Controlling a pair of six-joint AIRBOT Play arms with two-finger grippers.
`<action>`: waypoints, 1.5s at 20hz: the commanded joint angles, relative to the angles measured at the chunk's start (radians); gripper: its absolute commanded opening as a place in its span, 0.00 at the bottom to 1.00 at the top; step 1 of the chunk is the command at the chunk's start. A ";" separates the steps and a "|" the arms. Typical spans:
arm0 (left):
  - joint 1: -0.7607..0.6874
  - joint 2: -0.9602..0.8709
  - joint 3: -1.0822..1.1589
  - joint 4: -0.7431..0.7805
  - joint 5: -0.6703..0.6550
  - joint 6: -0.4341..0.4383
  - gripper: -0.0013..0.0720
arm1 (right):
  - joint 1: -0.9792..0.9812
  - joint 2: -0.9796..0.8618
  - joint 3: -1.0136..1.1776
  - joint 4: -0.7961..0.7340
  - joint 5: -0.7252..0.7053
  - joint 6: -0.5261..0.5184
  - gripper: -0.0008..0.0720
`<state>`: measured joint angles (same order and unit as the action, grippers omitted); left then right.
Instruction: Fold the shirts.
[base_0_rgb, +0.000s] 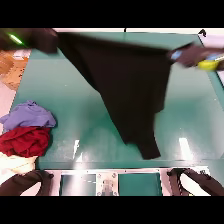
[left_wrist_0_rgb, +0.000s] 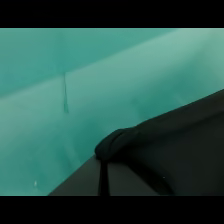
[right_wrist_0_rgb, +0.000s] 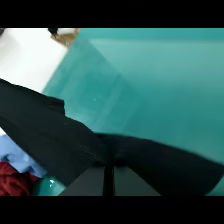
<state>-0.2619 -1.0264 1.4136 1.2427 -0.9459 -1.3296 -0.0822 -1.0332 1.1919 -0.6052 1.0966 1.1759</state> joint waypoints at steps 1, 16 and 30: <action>0.001 -0.045 -0.362 0.001 0.354 0.003 0.05 | 0.071 -0.192 -0.185 0.003 -0.192 -0.036 0.03; 0.069 -0.307 -0.354 -0.033 0.343 0.004 0.05 | -0.293 -0.360 -0.182 -0.130 0.125 0.020 0.62; 0.069 -0.308 -0.355 -0.031 0.332 0.004 0.05 | -0.094 -0.487 -0.157 -0.105 -0.072 -0.002 0.27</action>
<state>-0.1944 -1.3334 1.0580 1.2114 -0.6132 -1.3262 -0.1871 -1.5124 0.9787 -0.7109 1.0206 1.1744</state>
